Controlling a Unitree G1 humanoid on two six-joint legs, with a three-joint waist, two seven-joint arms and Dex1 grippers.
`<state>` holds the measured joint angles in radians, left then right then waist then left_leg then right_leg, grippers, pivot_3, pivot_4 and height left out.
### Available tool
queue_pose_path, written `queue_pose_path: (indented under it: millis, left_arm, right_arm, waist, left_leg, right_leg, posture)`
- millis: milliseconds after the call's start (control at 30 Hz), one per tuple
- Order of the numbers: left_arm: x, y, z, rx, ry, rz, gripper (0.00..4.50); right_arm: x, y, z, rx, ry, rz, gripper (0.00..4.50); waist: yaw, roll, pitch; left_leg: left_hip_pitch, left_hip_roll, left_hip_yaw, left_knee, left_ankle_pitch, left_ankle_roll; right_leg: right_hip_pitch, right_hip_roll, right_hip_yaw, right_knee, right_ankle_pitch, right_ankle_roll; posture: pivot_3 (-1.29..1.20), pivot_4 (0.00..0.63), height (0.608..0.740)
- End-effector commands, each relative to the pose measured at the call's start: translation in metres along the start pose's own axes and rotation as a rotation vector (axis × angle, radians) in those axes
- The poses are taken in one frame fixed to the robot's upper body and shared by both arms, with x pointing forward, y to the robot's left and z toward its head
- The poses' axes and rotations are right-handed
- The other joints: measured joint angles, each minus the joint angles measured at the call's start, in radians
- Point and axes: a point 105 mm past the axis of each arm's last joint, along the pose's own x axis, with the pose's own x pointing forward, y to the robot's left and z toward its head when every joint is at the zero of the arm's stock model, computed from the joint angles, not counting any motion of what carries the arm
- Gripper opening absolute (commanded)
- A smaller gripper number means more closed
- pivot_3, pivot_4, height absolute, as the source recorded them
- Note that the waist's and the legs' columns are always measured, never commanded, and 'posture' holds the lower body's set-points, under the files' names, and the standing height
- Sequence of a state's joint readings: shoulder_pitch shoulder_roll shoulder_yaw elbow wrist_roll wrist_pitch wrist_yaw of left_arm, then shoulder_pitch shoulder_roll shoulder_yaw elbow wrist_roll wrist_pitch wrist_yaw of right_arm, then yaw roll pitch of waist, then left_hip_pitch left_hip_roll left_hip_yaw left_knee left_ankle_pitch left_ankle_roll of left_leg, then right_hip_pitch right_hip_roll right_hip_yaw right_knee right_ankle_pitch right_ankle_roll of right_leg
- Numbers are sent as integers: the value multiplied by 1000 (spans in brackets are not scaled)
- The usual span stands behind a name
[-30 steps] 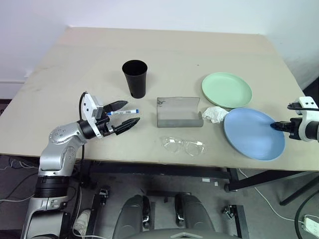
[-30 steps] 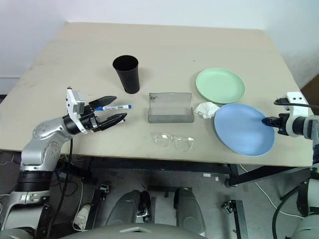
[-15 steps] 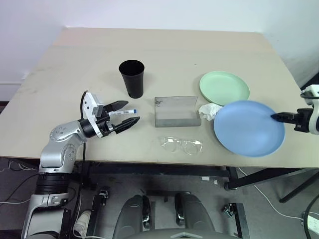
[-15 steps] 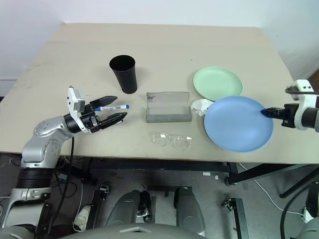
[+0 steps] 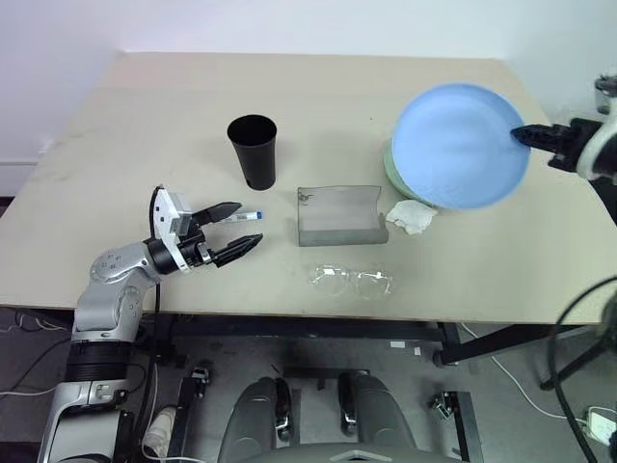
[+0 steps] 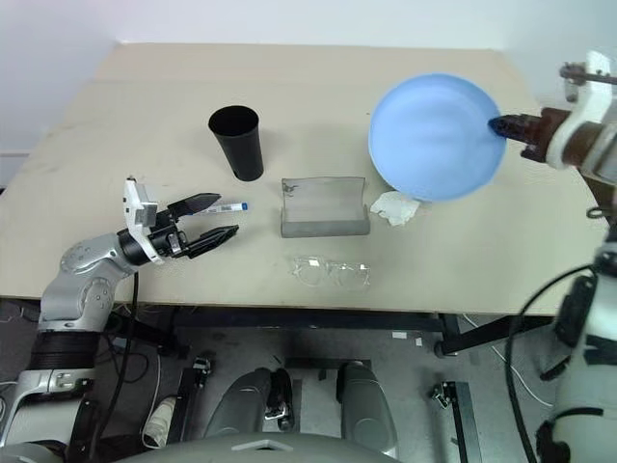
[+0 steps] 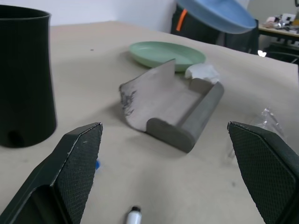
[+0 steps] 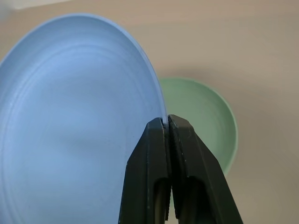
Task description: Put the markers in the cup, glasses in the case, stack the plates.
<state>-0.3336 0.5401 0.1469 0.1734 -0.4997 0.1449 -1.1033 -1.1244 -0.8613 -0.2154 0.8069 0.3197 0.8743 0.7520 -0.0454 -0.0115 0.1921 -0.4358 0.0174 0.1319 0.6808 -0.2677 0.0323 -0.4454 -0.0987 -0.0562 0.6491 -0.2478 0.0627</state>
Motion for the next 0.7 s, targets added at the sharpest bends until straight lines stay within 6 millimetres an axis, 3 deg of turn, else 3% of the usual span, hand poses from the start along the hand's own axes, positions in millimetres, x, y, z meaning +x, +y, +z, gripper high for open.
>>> queue_pose_path:
  millis: [33, 167, 267, 567, 700]
  left_arm:
    - [-10, 6, 0, 36, -14, 26, 4500]
    - [-18, 7, -4, 40, -19, 40, 4500]
    - [-25, 6, -9, 41, -13, 50, 4500]
    - [-37, 9, -18, 51, -7, 83, 4500]
    - [-38, 10, -22, 51, -4, 85, 4500]
  right_arm:
    - [15, -4, 8, 9, -30, -91, 23]
    - [32, -15, -4, 18, -29, -212, 23]
    - [38, -20, -8, 26, -49, -279, 23]
    - [36, -30, -6, 73, -94, -361, 23]
    - [38, -34, -20, 72, -40, -385, 23]
  waist:
    - [1, 0, 0]
    - [5, 0, 0]
    - [3, 0, 0]
    - [0, 0, 0]
    - [-1, 0, 0]
  left_leg:
    - [-2, 0, 0, 0, 0, 0]
    - [-16, -2, 1, 2, 2, 3]
    - [-18, -2, 1, 2, 2, 5]
    - [-16, -1, 3, 3, 7, 11]
    - [-14, -1, 4, 3, 8, 11]
  right_leg:
    - [-2, 0, 0, 0, 0, 0]
    - [-14, -2, -1, 1, 3, 3]
    - [-15, -1, -2, 0, 4, 5]
    - [-12, 1, -2, 1, 8, 12]
    - [-11, 1, -1, 2, 9, 12]
  posture:
    - [0, 150, 710]
    - [0, 150, 710]
    - [0, 150, 710]
    - [0, 150, 710]
    - [0, 150, 710]
